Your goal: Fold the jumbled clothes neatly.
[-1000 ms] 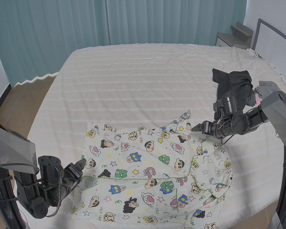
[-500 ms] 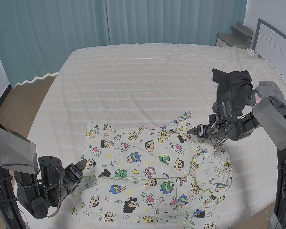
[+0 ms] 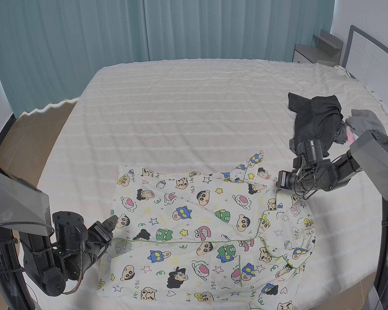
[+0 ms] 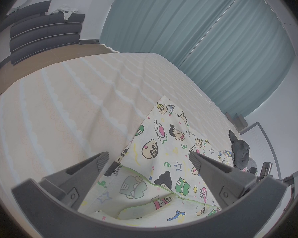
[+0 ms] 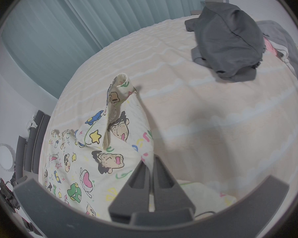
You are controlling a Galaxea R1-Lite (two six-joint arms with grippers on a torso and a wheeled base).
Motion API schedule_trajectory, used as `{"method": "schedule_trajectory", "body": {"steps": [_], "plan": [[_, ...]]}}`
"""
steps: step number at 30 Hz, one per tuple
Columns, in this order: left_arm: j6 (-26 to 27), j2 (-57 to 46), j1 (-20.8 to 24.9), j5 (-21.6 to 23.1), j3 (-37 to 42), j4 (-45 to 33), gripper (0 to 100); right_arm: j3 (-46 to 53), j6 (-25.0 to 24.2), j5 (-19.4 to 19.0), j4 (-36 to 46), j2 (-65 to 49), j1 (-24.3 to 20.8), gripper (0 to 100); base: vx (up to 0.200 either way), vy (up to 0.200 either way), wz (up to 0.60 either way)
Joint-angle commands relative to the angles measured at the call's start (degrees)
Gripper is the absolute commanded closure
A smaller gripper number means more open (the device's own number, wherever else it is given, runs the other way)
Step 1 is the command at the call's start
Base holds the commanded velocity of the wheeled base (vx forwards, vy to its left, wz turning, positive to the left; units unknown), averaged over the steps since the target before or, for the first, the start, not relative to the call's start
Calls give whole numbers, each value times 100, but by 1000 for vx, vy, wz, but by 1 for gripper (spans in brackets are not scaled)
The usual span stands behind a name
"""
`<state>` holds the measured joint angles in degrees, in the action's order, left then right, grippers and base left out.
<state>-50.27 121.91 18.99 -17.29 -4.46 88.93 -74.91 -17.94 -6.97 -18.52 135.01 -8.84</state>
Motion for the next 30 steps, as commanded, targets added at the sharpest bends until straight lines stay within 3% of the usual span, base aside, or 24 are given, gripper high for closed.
{"method": "schedule_trajectory", "body": {"steps": [1,12,13,21,27,30], "plan": [[0,9,-1,-3,-2,1,0,302,10,3,6,-291,146,100,0,0,0],[0,0,-1,-3,-2,1,0,592,116,117,6,-405,321,100,0,0,0],[0,9,-1,-3,-2,1,0,592,116,135,6,-405,321,0,0,0,0],[0,0,-1,-3,-2,1,0,495,10,240,-99,-590,313,0,0,0,0],[-18,0,-1,-3,-2,1,0,100,-1422,258,-337,-1267,-303,0,0,0,0],[-26,0,-1,6,-2,1,0,-147,-1853,302,-135,-1258,-619,0,0,0,0]]}}
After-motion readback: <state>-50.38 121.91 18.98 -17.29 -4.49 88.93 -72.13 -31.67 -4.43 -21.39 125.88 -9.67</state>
